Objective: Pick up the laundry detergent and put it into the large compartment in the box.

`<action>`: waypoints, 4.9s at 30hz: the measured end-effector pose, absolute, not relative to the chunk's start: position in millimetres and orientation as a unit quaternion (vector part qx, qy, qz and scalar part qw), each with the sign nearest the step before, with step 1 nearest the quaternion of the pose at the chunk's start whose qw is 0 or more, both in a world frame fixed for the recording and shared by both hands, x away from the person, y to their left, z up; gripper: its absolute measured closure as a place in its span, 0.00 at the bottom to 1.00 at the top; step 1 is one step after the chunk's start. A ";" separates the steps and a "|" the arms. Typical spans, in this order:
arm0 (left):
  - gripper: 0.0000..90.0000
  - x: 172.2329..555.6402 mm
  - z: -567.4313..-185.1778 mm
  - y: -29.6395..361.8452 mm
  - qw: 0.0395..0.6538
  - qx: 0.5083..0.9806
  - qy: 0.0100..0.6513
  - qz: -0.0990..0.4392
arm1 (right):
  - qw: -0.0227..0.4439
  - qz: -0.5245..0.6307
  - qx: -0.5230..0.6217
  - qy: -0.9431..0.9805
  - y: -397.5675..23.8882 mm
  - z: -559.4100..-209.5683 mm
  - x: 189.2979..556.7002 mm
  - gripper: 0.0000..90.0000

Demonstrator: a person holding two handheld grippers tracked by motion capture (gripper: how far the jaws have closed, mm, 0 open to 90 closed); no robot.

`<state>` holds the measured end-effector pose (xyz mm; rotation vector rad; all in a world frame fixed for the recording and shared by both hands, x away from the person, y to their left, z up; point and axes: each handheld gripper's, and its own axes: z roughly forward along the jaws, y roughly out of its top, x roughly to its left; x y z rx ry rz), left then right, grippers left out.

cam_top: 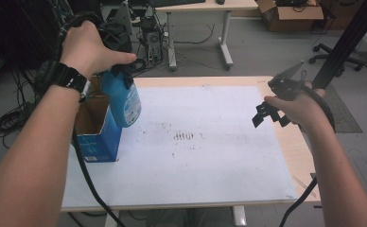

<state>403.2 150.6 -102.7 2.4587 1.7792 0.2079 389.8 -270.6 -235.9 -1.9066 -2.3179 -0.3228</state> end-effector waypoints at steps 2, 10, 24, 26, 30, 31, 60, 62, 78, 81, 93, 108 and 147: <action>0.42 404.4 -99.3 160.0 0.049 0.802 0.591 0.072 | 0.062 -0.106 -0.631 -0.766 -270.4 -235.8 390.7 0.06; 0.42 408.1 -91.0 201.4 0.051 0.770 0.630 0.086 | 0.061 -0.102 -0.632 -0.766 -269.2 -235.4 394.3 0.06; 0.42 412.2 -107.0 248.1 0.049 0.733 0.673 0.086 | 0.066 -0.094 -0.637 -0.762 -272.0 -241.6 398.5 0.06; 0.42 413.0 -112.2 250.5 0.047 0.731 0.676 0.083 | 0.066 -0.094 -0.638 -0.762 -271.9 -243.1 398.8 0.06; 0.42 414.6 -121.1 252.7 0.049 0.729 0.677 0.082 | 0.069 -0.093 -0.637 -0.762 -272.1 -246.5 399.2 0.06; 0.42 416.4 -129.7 253.8 0.047 0.728 0.679 0.078 | 0.069 -0.092 -0.639 -0.760 -272.6 -249.3 399.3 0.06; 0.42 423.9 -236.5 263.5 0.012 0.714 0.699 0.038 | 0.085 -0.081 -0.640 -0.759 -274.4 -274.4 397.7 0.06; 0.42 424.0 -238.7 263.5 0.012 0.713 0.700 0.037 | 0.084 -0.082 -0.640 -0.759 -274.8 -274.5 397.3 0.06; 0.42 426.9 -268.2 263.3 -0.005 0.711 0.703 0.028 | 0.086 -0.080 -0.641 -0.759 -275.1 -278.2 397.1 0.06; 0.42 427.3 -270.5 263.3 -0.006 0.710 0.703 0.026 | 0.086 -0.079 -0.640 -0.759 -274.9 -278.6 397.3 0.06; 0.42 430.2 -276.9 263.3 -0.003 0.710 0.703 0.024 | 0.088 -0.077 -0.642 -0.758 -276.3 -280.4 397.3 0.06; 0.41 431.5 -278.2 261.0 -0.007 0.712 0.701 0.027 | 0.091 -0.079 -0.643 -0.756 -280.6 -282.0 396.2 0.06; 0.24 415.2 -190.2 208.7 0.023 0.752 0.656 0.062 | 0.090 -0.089 -0.635 -0.762 -282.0 -271.9 388.3 0.06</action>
